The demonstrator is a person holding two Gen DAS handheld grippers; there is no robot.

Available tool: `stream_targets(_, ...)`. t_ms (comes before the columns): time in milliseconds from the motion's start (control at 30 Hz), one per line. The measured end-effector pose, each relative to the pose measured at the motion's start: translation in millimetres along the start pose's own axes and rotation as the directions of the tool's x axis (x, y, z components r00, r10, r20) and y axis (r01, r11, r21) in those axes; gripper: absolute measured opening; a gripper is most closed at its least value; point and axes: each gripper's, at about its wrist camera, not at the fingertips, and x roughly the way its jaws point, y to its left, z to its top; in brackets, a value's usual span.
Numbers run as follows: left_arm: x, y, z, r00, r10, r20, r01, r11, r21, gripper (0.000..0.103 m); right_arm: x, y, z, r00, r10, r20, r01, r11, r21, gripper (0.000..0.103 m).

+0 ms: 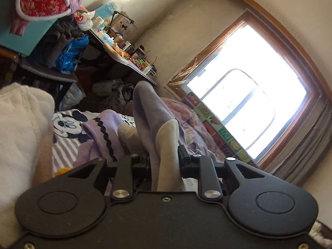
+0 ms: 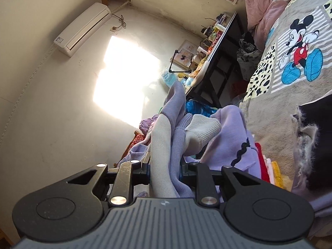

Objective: Fold clothes

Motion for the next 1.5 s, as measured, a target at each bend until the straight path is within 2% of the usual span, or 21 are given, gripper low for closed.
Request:
stream_targets(67,-0.2,-8.7,-6.0,0.999,0.051,0.012,-0.051,0.995,0.085,0.036,2.0,2.5,-0.9,0.999,-0.052,0.001,0.052,0.998,-0.047,0.029)
stream_targets(100,-0.6,-13.0,-9.0,0.997,0.071,0.022,-0.074,0.99,0.122,0.048,0.5,7.6,-2.0,0.996,-0.084,0.013,0.085,0.992,-0.09,0.033)
stream_targets(133,-1.6,-17.0,-11.4,0.995,0.093,0.037,-0.097,0.983,0.157,0.05,-0.9,12.7,-3.1,0.993,-0.115,0.026,0.117,0.984,-0.133,0.033)
stream_targets(267,-7.3,-31.3,-20.2,0.98,0.164,0.113,-0.189,0.943,0.274,0.05,-14.9,30.0,-7.1,0.974,-0.193,0.116,0.217,0.942,-0.255,0.038)
stream_targets(433,-16.4,-37.1,-21.7,0.953,0.219,0.21,-0.281,0.899,0.337,0.05,-31.7,50.8,-12.9,0.962,-0.19,0.194,0.253,0.885,-0.391,0.039)
stream_targets(533,-28.0,-41.0,-16.9,0.949,0.2,0.244,-0.281,0.887,0.366,0.05,-41.2,63.3,-16.5,0.956,-0.178,0.234,0.271,0.841,-0.468,0.039)
stream_targets(600,-34.2,-41.8,-14.5,0.97,0.139,0.2,-0.21,0.893,0.399,0.05,-40.0,70.0,-20.2,0.959,-0.173,0.223,0.267,0.812,-0.518,0.039)
stream_targets(667,-32.6,-44.3,-14.0,0.99,0.079,0.117,-0.122,0.898,0.423,0.051,-33.1,73.2,-24.4,0.963,-0.183,0.197,0.263,0.793,-0.55,0.039)
stream_targets(767,-13.2,-29.3,-21.9,0.992,0.121,0.029,-0.122,0.896,0.426,0.051,-19.0,72.7,-28.5,0.967,-0.194,0.164,0.253,0.793,-0.554,0.038)
stream_targets(867,13.9,-8.6,-34.3,0.976,0.216,-0.022,-0.185,0.878,0.441,0.051,-3.0,62.9,-31.9,0.961,-0.241,0.135,0.276,0.8,-0.532,0.038)
stream_targets(967,24.2,-2.0,-38.6,0.965,0.261,-0.01,-0.229,0.863,0.45,0.051,14.3,52.5,-38.6,0.954,-0.284,0.094,0.291,0.806,-0.516,0.037)
stream_targets(1033,23.3,-2.5,-38.1,0.965,0.261,-0.01,-0.229,0.863,0.451,0.051,23.3,49.0,-41.3,0.948,-0.308,0.079,0.304,0.802,-0.514,0.038)
stream_targets(1167,18.6,-4.9,-35.6,0.969,0.248,-0.014,-0.216,0.869,0.445,0.052,18.2,54.6,-37.3,0.948,-0.302,0.096,0.31,0.819,-0.482,0.038)
stream_targets(1233,13.8,-6.4,-34.2,0.974,0.226,-0.016,-0.197,0.881,0.43,0.06,14.4,58.2,-35.1,0.949,-0.297,0.107,0.311,0.829,-0.465,0.042)
stream_targets(1267,11.3,-7.3,-33.2,0.977,0.214,-0.016,-0.187,0.887,0.421,0.063,11.9,60.4,-34.2,0.948,-0.297,0.112,0.314,0.831,-0.459,0.048)
stream_targets(1367,0.9,-12.2,-28.7,0.981,0.193,0.005,-0.18,0.903,0.391,0.071,1.7,71.0,-34.5,0.939,-0.323,0.12,0.34,0.813,-0.472,0.052)
stream_targets(1433,-8.2,-18.1,-25.8,0.98,0.196,0.031,-0.192,0.9,0.392,0.078,-5.5,79.0,-35.6,0.932,-0.34,0.126,0.357,0.802,-0.478,0.055)
stream_targets(1500,-19.0,-23.5,-23.0,0.98,0.195,0.048,-0.198,0.898,0.393,0.081,-14.6,87.3,-36.5,0.923,-0.36,0.134,0.379,0.796,-0.473,0.062)
